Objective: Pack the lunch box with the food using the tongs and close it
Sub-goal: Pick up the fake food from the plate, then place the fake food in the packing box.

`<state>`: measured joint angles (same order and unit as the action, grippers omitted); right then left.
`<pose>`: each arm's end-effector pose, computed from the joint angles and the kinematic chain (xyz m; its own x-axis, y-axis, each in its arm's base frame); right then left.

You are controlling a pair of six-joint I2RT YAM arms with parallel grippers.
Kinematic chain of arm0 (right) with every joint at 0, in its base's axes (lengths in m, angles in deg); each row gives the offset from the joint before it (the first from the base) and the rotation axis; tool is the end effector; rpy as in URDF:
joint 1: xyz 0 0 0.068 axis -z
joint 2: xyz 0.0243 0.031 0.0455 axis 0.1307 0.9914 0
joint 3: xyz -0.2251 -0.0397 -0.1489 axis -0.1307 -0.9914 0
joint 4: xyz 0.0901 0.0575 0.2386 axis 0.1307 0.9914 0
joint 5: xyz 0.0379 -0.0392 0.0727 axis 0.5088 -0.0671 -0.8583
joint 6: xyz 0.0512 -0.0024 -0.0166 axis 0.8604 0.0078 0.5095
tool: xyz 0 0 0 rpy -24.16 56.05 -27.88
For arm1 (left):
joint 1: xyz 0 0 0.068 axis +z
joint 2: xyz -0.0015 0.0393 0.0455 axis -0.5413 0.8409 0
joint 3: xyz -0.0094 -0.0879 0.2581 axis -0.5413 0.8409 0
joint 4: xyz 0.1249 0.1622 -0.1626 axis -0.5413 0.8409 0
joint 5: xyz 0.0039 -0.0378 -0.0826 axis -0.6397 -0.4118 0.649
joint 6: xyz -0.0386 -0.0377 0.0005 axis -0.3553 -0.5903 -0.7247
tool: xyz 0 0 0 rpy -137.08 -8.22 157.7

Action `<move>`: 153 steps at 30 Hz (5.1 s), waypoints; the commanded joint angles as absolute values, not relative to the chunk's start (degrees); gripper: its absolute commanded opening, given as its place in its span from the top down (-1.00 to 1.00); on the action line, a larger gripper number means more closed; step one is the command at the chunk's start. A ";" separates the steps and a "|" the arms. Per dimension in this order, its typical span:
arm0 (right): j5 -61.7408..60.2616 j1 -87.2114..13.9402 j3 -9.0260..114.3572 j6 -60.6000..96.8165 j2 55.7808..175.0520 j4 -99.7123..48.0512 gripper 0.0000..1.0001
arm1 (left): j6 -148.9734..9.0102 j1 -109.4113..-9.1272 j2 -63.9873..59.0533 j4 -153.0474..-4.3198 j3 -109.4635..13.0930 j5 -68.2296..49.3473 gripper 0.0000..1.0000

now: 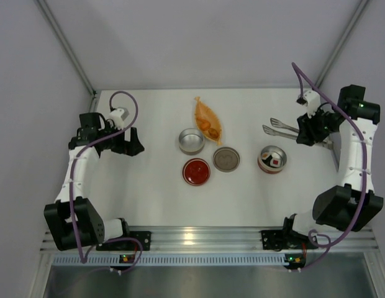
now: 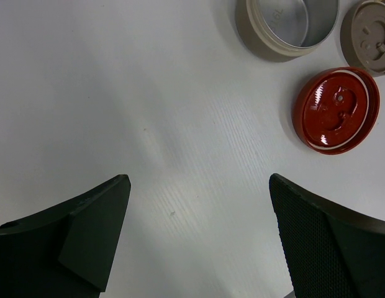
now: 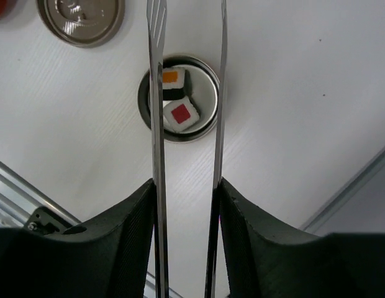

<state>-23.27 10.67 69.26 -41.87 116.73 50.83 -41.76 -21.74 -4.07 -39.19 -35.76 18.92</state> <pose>0.2492 -0.0630 0.3795 -0.5951 -0.5328 -0.6017 -0.6503 0.7591 -0.0290 0.2617 0.0293 0.2854 -0.6749 0.1027 -0.7308 0.4223 0.8658 -0.2684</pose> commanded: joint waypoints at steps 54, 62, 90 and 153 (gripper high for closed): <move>-13.75 -24.47 89.79 -16.74 145.34 40.28 0.19 | -43.02 -27.50 3.69 -40.90 -37.63 17.54 -0.96; -11.03 -26.93 91.81 -16.39 147.36 42.21 0.17 | -42.23 -27.50 2.90 -40.37 -37.01 16.40 -0.97; -1.19 -33.44 94.01 -17.18 151.41 43.89 0.14 | -42.32 -27.50 3.86 -41.60 -36.57 16.49 -0.96; -6.81 -34.75 101.57 -16.13 141.56 47.84 0.66 | -44.60 -27.58 2.28 -44.06 -35.52 14.90 -0.96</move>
